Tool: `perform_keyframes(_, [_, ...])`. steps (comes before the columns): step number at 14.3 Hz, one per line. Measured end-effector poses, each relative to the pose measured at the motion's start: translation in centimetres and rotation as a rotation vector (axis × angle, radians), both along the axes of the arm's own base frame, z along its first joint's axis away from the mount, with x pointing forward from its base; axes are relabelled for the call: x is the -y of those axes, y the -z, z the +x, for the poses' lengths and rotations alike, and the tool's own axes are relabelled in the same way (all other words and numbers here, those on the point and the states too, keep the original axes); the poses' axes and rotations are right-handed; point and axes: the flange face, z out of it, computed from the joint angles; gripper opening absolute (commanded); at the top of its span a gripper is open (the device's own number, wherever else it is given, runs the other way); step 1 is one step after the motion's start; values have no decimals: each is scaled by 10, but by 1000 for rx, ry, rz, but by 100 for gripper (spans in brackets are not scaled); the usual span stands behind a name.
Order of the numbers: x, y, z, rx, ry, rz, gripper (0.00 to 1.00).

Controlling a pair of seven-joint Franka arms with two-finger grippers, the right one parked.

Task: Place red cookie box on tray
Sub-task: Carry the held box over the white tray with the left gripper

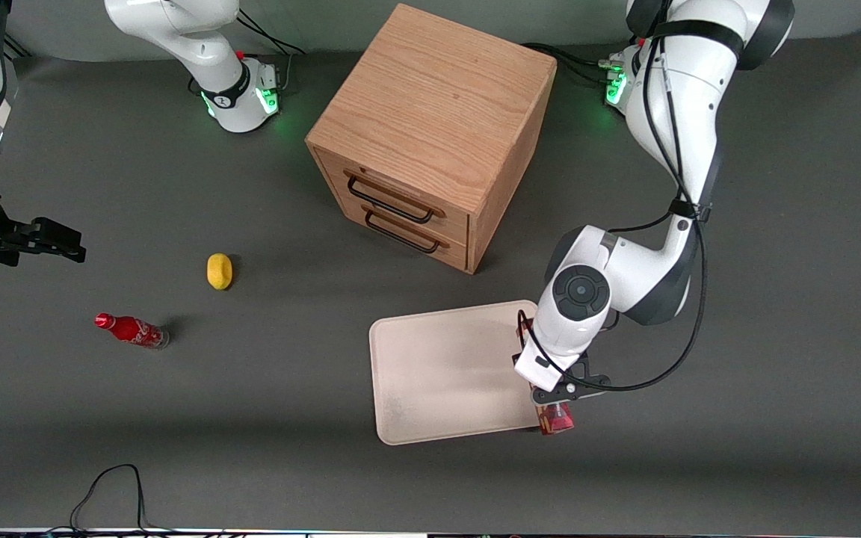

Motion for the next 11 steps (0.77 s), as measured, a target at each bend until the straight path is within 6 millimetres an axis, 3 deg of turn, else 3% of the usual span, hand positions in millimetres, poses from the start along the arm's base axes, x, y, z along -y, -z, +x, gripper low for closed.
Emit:
perform_keyframes(3, [-2,19,-7,-6,-7,-2,0])
perform_keyframes(9, [-2,19,-7,1,-23,-8,0])
perform_keyframes(10, [-2,19,-7,1,-24,-8,20])
perform_keyframes(11, [-2,19,-7,1,-26,-9,99])
